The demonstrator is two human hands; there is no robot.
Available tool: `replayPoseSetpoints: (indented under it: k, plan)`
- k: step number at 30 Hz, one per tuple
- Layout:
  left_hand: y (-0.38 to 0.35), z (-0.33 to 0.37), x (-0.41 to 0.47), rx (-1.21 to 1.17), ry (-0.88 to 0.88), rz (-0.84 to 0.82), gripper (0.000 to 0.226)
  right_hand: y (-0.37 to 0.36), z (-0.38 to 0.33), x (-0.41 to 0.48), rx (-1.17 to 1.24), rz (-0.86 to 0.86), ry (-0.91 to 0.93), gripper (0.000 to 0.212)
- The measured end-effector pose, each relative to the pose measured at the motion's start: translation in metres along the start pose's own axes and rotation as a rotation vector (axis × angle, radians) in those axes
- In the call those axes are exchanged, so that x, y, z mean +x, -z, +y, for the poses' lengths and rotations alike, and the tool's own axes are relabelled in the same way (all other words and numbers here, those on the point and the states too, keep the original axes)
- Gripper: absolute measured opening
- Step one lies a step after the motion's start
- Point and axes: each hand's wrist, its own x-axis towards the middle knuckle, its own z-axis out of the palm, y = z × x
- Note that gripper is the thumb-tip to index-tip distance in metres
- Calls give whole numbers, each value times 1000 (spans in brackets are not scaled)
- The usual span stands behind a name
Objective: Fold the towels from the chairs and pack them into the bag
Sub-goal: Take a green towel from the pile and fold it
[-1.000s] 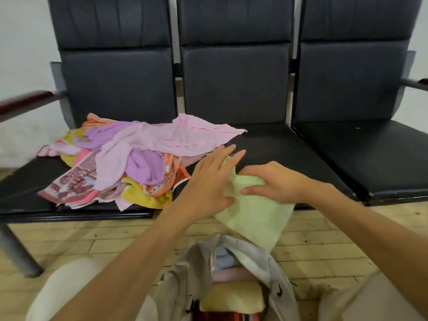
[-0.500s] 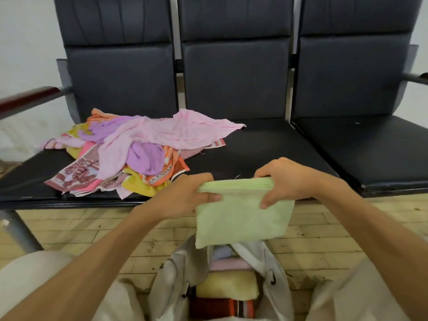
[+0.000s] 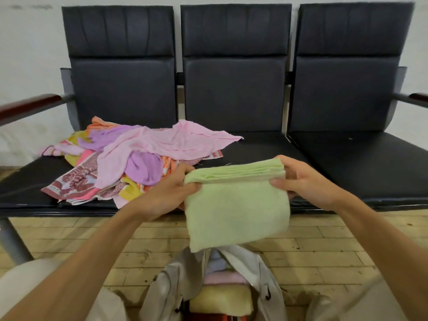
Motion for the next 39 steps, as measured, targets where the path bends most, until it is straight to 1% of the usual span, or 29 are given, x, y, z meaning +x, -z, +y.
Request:
replayPoseSetpoints:
  k: [5, 7, 9, 13, 15, 17, 18, 20, 21, 23, 24, 25, 27, 28, 30, 31, 33, 35, 37, 39]
  plan:
    - [1, 7, 0, -289, -129, 63, 23, -2, -8, -4, 327, 135, -22, 34]
    - [1, 11, -1, -368, -174, 70, 30, -3, -12, -5, 391, 164, -31, 34]
    - [1, 12, -1, -423, -197, 40, 36, -4, -14, -6, 416, 194, -50, 31]
    - [2, 11, 0, -456, -145, -63, 44, -3, -13, -2, 450, 267, -132, 25]
    - [2, 10, 2, -429, -111, -77, 58, -2, -12, -1, 404, 239, -157, 26]
    - [3, 10, 3, -440, -86, -77, 66, -3, -12, -1, 419, 202, -171, 27]
    - [3, 9, 3, -464, -73, -81, 66, -2, -11, -2, 467, 189, -174, 29]
    - [6, 9, 3, -517, -52, -132, 54, -1, -12, -3, 537, 163, -191, 35]
    - [7, 8, 3, -546, -42, -172, 44, -1, -12, -3, 504, 159, -213, 38]
    - [5, 9, 2, -564, -14, -220, 33, -3, -10, -2, 339, 194, -245, 38]
    - [3, 8, 4, -525, 8, -192, 32, -4, -7, -1, 275, 217, -245, 34]
    - [-2, 7, 6, -469, 31, -130, 34, -7, -7, 0, 245, 235, -239, 29]
    - [-9, 4, 11, -377, 71, 12, 33, -9, -6, 2, 264, 241, -208, 15]
    - [-11, 2, 12, -352, 75, 53, 29, -9, -5, 2, 277, 221, -195, 20]
    - [-9, 0, 13, -353, 56, 80, 23, -6, -5, 3, 262, 156, -188, 34]
    - [-7, 0, 12, -369, 35, 71, 25, -5, -5, 4, 243, 125, -195, 39]
    - [-1, 0, 10, -378, 8, 33, 38, 0, -5, 3, 185, 47, -228, 45]
    - [3, 0, 8, -312, 7, 6, 47, 3, -7, 1, 60, -81, -261, 47]
    - [3, 0, 6, -197, 28, 2, 49, 3, -8, 0, -93, -197, -273, 37]
    - [1, 0, 5, -83, 55, -6, 50, 2, -9, 0, -196, -207, -263, 28]
